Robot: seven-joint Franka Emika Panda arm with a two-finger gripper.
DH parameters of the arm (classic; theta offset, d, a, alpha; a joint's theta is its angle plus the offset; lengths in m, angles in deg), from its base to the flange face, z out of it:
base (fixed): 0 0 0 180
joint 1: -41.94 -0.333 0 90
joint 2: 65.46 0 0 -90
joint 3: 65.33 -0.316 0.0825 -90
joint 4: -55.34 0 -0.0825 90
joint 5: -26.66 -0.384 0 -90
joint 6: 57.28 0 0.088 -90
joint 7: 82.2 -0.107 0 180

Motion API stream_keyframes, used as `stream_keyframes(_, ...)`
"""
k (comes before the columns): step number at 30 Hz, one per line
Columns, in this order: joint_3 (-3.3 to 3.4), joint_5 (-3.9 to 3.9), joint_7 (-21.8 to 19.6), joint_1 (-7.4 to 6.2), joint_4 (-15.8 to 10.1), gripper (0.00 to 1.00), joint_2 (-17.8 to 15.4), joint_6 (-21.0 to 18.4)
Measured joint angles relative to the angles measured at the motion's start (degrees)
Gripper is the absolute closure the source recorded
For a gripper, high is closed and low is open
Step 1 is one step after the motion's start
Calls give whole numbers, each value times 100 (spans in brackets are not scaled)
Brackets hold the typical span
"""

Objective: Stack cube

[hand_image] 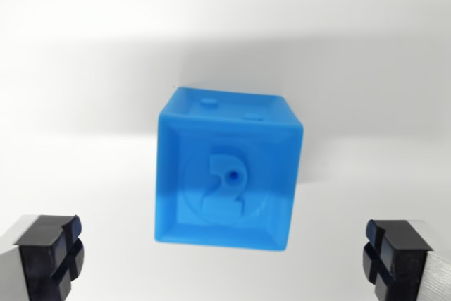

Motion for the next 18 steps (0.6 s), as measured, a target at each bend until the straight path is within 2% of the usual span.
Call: stream_keyframes(18, 20, 0, 0, -18, 180, 0, 668, 493)
